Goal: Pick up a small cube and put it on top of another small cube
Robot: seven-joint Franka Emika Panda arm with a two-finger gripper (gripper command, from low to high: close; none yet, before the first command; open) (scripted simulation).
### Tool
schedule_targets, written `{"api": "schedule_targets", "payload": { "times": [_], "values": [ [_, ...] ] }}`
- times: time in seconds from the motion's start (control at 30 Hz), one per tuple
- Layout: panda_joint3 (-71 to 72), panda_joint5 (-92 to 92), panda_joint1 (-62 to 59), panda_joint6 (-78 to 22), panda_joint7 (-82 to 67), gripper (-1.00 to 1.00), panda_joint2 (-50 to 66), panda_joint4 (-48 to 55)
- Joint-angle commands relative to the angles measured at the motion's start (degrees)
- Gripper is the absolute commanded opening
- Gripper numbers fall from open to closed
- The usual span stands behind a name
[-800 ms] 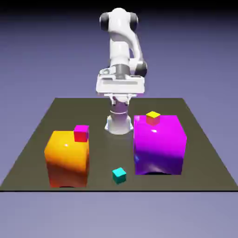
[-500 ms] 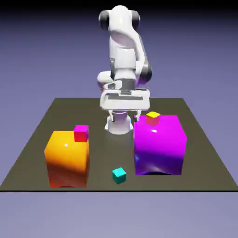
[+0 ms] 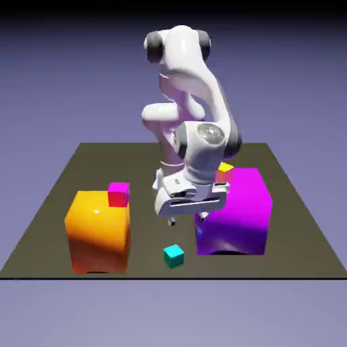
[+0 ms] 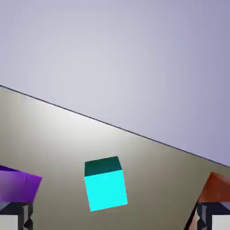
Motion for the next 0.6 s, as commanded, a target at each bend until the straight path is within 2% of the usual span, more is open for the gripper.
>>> {"api": "schedule_targets", "payload": {
  "times": [0.0, 0.57],
  "values": [
    [0.18, -0.53, 0.09, -2.39, -0.21, 0.00, 2.08, 1.96],
    [3.27, -9.58, 1.63, -42.92, -3.71, 0.00, 37.37, 35.27]
  ]
}}
